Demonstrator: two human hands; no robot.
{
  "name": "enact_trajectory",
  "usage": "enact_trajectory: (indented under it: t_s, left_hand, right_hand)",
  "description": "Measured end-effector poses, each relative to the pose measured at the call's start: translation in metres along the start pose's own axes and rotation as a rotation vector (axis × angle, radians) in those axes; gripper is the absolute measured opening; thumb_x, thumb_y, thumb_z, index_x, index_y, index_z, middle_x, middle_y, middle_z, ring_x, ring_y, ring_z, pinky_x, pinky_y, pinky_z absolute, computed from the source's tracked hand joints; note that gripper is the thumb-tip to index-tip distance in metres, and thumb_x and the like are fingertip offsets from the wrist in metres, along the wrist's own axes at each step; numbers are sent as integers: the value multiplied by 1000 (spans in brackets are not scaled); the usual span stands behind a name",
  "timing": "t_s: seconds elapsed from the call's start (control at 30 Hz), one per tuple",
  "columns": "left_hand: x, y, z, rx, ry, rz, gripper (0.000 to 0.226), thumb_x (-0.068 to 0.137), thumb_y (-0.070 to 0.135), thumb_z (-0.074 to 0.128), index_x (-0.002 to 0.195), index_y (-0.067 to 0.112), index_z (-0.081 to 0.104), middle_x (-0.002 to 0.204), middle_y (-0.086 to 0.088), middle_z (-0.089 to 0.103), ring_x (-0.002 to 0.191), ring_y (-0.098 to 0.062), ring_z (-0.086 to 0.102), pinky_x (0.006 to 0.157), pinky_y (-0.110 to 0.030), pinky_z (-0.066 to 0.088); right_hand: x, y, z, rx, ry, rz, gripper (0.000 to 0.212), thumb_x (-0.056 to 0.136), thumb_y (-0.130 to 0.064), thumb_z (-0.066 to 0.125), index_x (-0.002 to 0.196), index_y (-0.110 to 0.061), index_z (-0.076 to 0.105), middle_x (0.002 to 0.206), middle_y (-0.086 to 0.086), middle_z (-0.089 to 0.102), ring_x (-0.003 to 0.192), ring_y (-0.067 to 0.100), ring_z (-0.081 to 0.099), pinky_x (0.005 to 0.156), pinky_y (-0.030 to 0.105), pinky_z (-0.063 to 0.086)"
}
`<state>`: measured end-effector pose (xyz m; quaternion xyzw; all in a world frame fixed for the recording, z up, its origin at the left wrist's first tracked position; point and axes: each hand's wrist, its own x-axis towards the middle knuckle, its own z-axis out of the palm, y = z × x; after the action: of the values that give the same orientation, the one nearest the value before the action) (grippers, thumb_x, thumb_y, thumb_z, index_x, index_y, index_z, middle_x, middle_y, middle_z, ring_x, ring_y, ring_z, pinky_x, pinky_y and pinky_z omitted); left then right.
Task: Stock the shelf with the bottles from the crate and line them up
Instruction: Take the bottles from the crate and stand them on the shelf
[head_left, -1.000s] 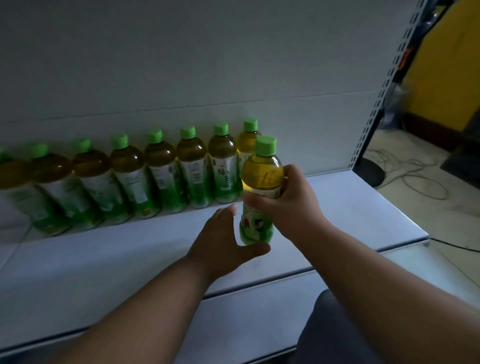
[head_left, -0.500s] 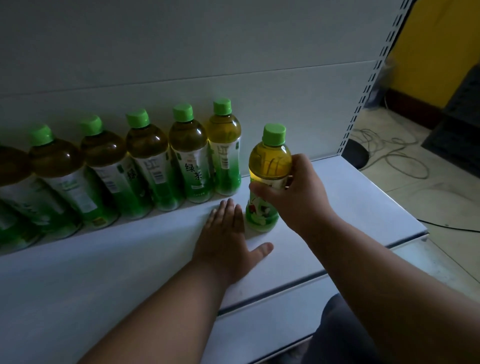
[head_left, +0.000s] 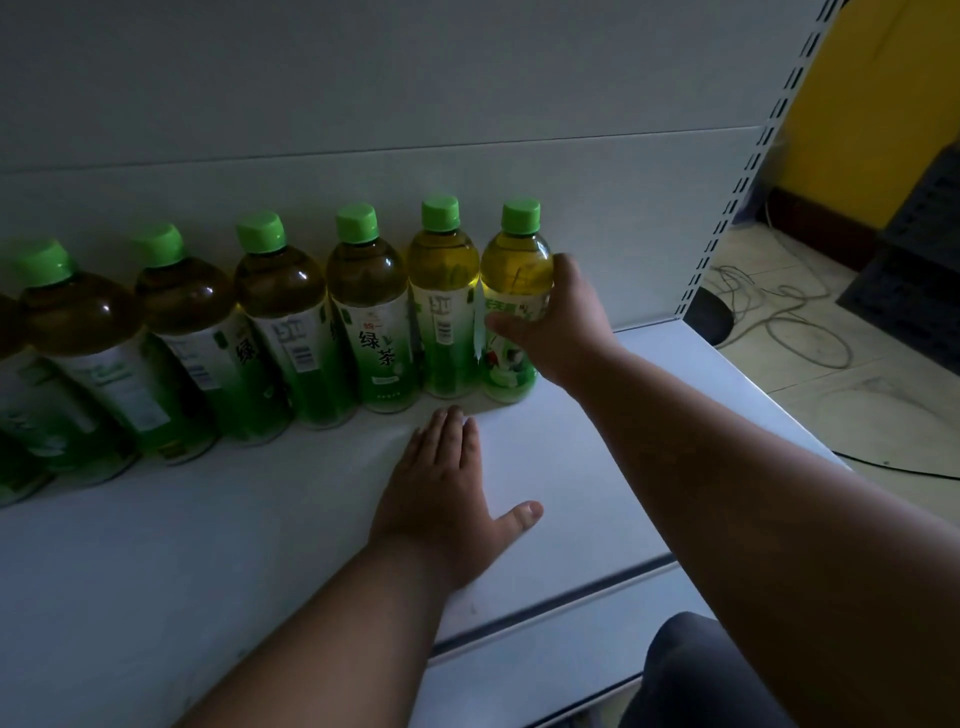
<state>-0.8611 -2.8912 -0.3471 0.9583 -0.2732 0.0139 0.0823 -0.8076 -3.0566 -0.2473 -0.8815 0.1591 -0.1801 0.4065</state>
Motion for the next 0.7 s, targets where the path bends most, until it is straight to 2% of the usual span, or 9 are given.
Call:
enact_trajectory:
  t_s: [0.07,0.17,0.4,0.47,0.57,0.63,0.7]
  left_hand:
    - [-1,0,0,-7,-4,-2,114,71,85,14,155,10,-2,163,-9,-8,149,-20,-9,120,-36,-5]
    - [-1,-1,2,-1,11,-2,118,65,84,6,155,10,-2,163,-9,-11,149,-20,-11,120,-36,-6]
    - [-2,0,0,-20,19,3,118,63,84,5,156,11,-1,163,-8,-10,149,-19,-10,119,-33,-9]
    - [-3,0,-2,-15,20,4,119,62,84,5,156,10,0,163,-8,-8,149,-19,-10,119,-33,-9]
    - [-3,0,-4,-22,7,3,121,61,85,5,155,9,2,163,-9,-6,149,-19,-8,119,-33,-7]
    - [-4,0,-7,-60,9,-6,120,63,86,10,155,8,4,164,-9,-2,150,-20,-4,120,-32,-3]
    - [-10,-3,-14,-97,42,-27,114,72,83,25,155,8,5,164,-10,3,150,-22,3,119,-32,4]
  right_hand:
    - [11,0,2,7,-2,-5,66,73,-34,86,124,-17,47,119,8,58,100,28,60,58,26,48]
    - [21,1,7,-7,-2,-18,65,73,-32,85,124,-17,48,119,8,60,103,29,61,73,36,54]
    - [14,-1,6,4,16,-2,68,73,-33,85,126,-16,45,122,8,59,106,29,61,77,35,50]
    - [3,-5,4,29,25,30,80,73,-36,85,136,-17,39,131,9,52,116,29,56,88,40,52]
    - [-25,-9,-1,-38,45,0,97,76,-38,83,151,-16,26,144,9,40,132,27,44,106,40,43]
    - [-48,-13,-5,-80,37,-70,95,79,-38,81,153,-16,25,144,7,39,133,26,42,109,40,42]
    - [-72,-20,-10,-95,3,-152,90,80,-37,80,151,-17,28,142,6,40,129,25,44,106,39,45]
